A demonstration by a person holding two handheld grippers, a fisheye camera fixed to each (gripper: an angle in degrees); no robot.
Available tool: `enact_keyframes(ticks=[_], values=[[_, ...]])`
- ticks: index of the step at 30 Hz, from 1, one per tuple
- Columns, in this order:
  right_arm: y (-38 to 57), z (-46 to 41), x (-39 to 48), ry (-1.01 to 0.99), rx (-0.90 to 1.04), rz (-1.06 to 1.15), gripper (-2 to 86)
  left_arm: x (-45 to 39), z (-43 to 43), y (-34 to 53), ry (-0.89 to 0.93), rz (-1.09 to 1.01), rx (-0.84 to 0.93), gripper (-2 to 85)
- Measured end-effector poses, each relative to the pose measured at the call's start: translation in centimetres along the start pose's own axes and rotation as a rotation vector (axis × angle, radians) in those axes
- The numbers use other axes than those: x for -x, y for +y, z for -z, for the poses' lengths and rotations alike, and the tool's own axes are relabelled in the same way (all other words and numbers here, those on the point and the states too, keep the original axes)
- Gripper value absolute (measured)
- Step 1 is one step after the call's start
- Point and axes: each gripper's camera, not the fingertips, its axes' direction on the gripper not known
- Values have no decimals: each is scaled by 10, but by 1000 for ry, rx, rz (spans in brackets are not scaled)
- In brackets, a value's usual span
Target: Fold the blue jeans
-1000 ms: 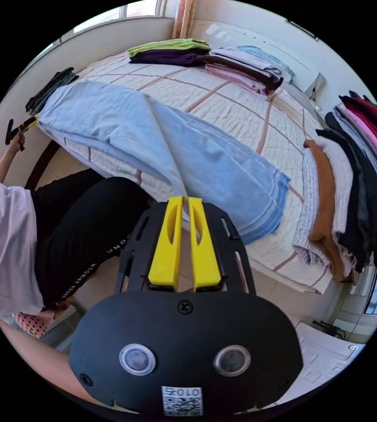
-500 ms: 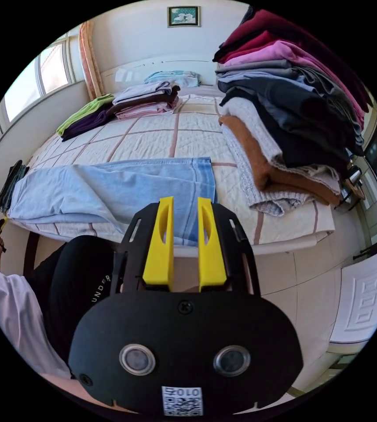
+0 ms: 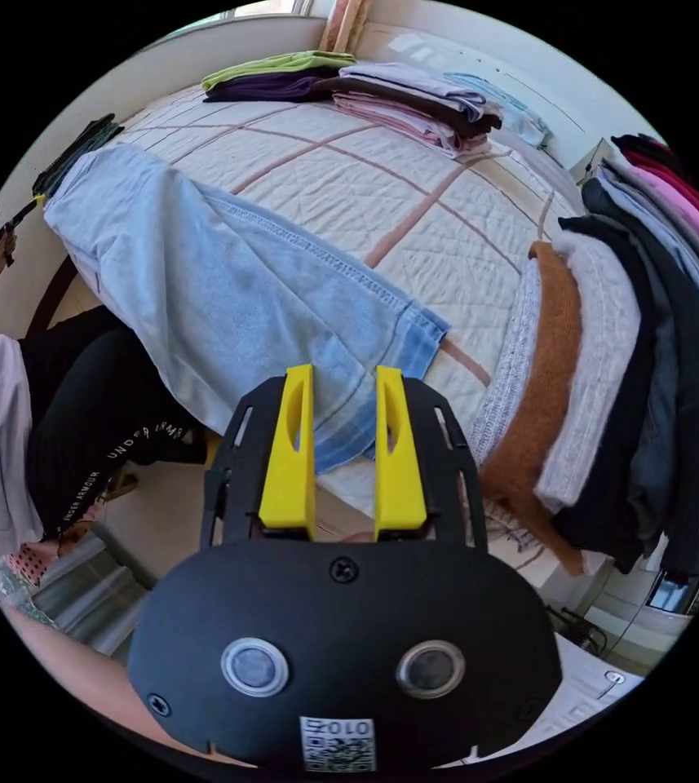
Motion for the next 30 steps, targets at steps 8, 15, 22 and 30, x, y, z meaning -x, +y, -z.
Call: enact_keyframes(ticks=[8,15,22,30], values=[[-6,66,1,79,-9,115,40,-73,-16,-4,-18,-89,49,-2],[-14,50,-31,56,61,19,37,-133,-18,-2,-47,-162,50,-2],[-27,24,-41,159,103,-36,60,-165,-41,10,4,-149,50,-2],[72,74,-49,308,-319,-483,34,-191,-80,8,22,-173,65,-2]])
